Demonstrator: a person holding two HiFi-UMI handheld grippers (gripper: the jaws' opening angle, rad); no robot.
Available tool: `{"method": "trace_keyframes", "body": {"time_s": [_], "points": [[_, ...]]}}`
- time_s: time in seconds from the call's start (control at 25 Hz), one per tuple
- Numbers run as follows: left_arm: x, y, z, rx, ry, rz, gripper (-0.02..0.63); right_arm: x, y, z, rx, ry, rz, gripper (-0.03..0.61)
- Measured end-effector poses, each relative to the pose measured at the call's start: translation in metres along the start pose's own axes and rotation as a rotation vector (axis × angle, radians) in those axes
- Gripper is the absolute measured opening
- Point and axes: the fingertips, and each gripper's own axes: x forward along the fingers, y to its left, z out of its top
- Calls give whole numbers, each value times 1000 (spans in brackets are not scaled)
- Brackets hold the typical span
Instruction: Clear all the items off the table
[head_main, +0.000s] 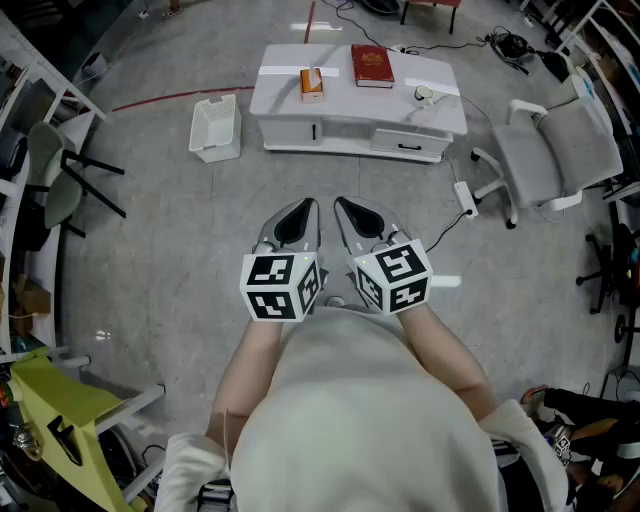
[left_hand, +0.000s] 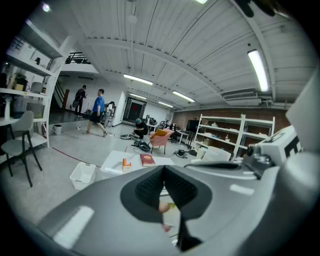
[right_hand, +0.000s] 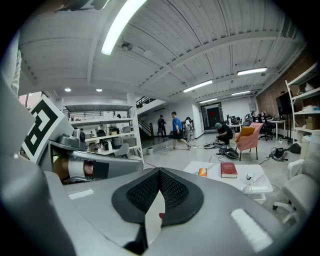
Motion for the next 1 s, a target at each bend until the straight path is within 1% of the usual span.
{"method": "trace_keyframes", "body": {"time_s": [0.32, 0.48, 0.72, 0.92, 1.0], "points": [[9, -4, 3, 10, 4, -7, 9, 0, -11, 4, 11, -12, -13, -3], [12, -5, 4, 10, 5, -12, 9, -1, -12, 10, 37, -50, 6, -3], [14, -10, 6, -5, 0, -21, 9, -4, -16, 12, -7, -62, 7, -2], [17, -12, 4, -7, 8, -24, 9, -4, -21, 12, 15, -79, 15, -2], [18, -11, 4, -6, 9, -23, 9, -4, -21, 11, 14, -69, 15, -2]]}}
